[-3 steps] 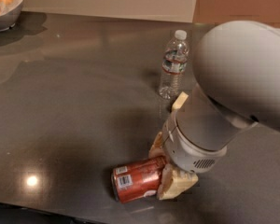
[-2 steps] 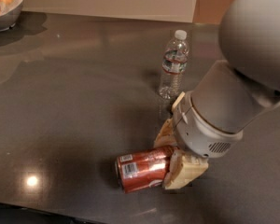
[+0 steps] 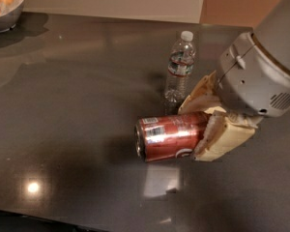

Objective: Pick coke can

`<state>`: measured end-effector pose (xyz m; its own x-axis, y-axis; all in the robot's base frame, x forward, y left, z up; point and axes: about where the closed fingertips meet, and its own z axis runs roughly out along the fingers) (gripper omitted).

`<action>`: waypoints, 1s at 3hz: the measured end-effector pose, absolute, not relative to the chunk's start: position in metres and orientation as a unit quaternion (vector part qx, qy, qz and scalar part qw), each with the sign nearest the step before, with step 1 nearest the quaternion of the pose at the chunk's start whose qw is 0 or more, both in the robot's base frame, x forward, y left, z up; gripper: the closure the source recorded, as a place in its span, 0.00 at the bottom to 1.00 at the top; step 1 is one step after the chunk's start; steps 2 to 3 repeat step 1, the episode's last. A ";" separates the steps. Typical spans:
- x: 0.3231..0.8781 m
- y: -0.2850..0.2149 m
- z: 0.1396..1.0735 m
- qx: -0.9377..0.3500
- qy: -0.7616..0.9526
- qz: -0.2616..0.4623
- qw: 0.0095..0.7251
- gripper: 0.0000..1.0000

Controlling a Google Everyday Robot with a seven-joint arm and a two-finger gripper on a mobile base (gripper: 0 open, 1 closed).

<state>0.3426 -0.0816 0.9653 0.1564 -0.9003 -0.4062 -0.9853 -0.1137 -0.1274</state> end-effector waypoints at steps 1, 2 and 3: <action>0.342 -0.081 0.965 -0.737 0.639 0.114 0.186 1.00; 0.342 -0.081 0.965 -0.737 0.639 0.114 0.186 1.00; 0.342 -0.081 0.965 -0.737 0.639 0.114 0.186 1.00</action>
Offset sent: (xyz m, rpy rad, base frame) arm 0.0000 0.0000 0.0000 0.0000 0.0000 0.0000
